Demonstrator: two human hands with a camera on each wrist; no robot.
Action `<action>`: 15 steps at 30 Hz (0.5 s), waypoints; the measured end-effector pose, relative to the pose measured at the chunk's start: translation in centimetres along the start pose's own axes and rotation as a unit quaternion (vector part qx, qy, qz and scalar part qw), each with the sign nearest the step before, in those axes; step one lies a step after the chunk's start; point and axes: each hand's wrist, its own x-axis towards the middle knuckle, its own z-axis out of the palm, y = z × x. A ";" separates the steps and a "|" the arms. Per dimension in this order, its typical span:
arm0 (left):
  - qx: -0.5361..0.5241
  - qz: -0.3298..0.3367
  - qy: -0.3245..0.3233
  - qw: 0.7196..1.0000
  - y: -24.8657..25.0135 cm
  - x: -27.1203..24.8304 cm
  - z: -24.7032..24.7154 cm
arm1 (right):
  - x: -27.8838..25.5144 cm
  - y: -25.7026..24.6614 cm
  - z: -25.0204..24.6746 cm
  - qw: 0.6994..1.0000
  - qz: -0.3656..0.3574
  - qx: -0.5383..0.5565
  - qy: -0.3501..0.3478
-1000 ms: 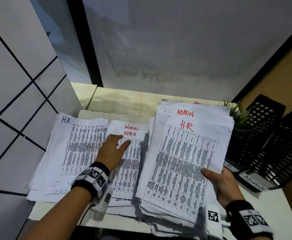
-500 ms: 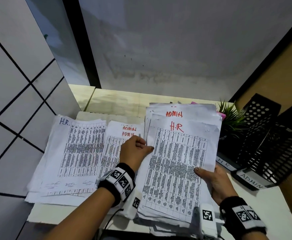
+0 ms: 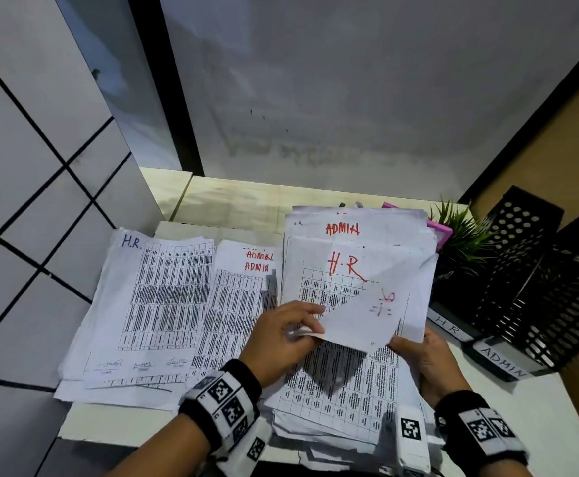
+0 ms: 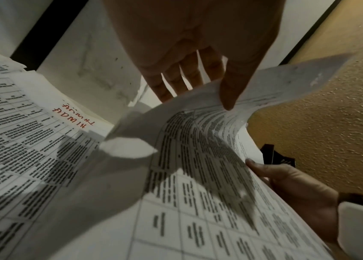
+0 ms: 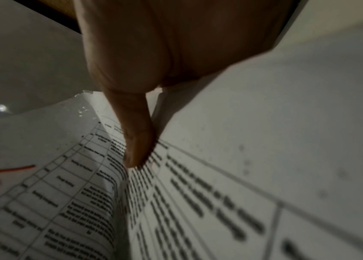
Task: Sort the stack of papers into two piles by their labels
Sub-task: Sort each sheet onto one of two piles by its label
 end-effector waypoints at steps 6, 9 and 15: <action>-0.128 -0.119 -0.043 0.984 1.3 0.0 0.1 | -0.4 -0.5 0.4 1.000 -0.006 -0.024 0.005; 0.039 -0.131 0.052 0.989 1.0 0.9 0.1 | -0.4 -0.5 0.3 1.000 -0.009 -0.012 -0.002; 0.148 -0.190 0.174 0.955 -0.5 2.8 -0.1 | 0.0 -0.3 0.3 1.000 -0.011 0.018 -0.013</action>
